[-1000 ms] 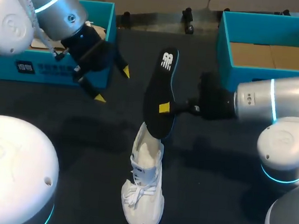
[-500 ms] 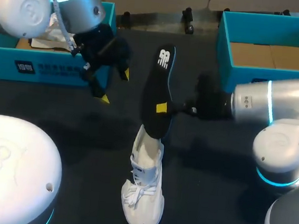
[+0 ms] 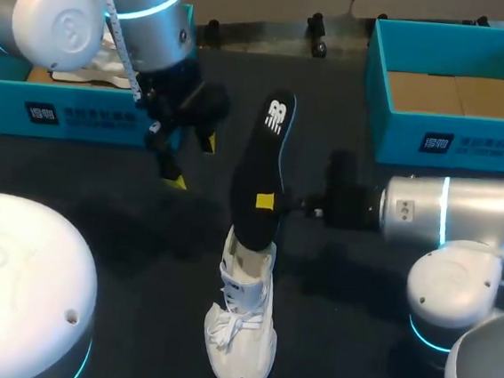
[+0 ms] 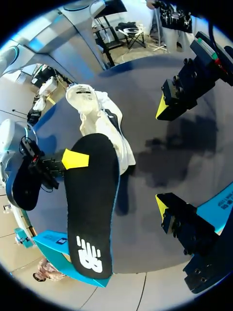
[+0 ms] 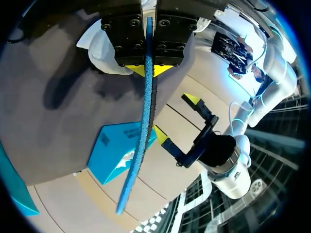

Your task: Take the shoe out of the shoebox, open the shoe tongue, remove and reinsert the insole, then place the shoe into the shoebox

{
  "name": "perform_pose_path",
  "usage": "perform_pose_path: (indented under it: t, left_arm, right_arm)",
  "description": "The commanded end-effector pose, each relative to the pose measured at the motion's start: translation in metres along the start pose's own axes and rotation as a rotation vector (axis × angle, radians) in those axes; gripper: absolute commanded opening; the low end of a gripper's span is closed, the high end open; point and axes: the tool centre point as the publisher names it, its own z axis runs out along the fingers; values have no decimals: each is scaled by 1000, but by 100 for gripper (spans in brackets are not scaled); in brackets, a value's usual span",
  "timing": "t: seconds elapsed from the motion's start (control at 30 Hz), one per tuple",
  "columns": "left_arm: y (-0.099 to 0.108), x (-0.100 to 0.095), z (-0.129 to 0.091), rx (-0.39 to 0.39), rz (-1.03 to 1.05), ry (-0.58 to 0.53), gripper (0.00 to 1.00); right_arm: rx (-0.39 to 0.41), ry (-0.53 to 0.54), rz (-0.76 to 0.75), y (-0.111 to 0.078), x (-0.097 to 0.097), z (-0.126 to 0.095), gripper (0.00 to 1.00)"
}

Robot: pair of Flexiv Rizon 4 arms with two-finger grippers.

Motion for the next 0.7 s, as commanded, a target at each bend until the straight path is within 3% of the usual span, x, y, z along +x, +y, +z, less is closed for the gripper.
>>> perform_pose_path:
  t: [0.03, 0.33, 0.7]
  left_arm:
    - [-1, -1, 0, -5, 0, 2, 100]
    - [-1, -1, 0, -5, 0, 2, 100]
    - [4, 32, 41, 42, -82, -42, 100]
  right_arm:
    - [-8, -2, 0, -1, 1, 5, 0]
    - [-8, -2, 0, -1, 1, 5, 0]
    - [-39, 4, -16, -3, -3, 9, 0]
